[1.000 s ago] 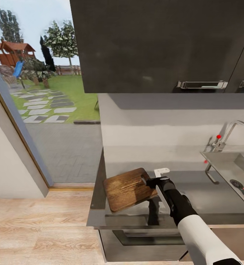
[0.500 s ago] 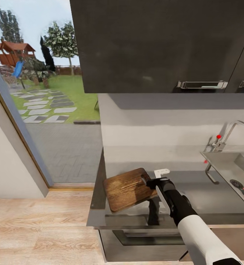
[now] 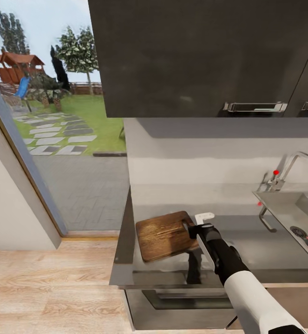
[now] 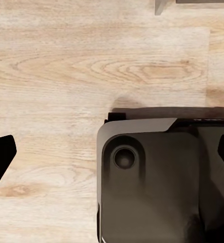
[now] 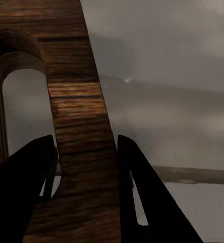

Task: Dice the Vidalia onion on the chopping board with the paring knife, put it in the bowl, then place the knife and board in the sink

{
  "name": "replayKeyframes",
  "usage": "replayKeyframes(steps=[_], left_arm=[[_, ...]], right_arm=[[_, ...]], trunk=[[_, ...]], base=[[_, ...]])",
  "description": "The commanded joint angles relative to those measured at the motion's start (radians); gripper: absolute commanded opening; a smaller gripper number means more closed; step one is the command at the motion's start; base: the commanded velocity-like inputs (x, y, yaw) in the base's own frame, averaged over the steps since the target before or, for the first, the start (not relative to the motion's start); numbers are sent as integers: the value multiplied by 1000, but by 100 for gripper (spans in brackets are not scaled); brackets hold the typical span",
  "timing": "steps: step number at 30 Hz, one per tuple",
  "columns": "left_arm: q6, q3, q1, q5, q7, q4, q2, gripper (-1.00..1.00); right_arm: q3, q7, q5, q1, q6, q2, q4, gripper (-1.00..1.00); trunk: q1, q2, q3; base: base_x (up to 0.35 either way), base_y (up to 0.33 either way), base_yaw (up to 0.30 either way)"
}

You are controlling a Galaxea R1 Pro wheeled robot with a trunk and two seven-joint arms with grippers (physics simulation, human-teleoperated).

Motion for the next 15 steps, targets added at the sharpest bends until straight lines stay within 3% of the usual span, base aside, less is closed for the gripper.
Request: replayKeyframes(steps=[1, 15], left_arm=[[0, 1, 0, 1, -1, -1, 0, 100], [0, 2, 0, 0, 3, 13, 3, 100]], right_arm=[[2, 0, -17, 0, 4, 0, 0, -100], [0, -4, -16, 0, 4, -9, 4, -100]], trunk=[[1, -1, -2], [1, -1, -2]], base=[[0, 0, 0], [0, 0, 0]])
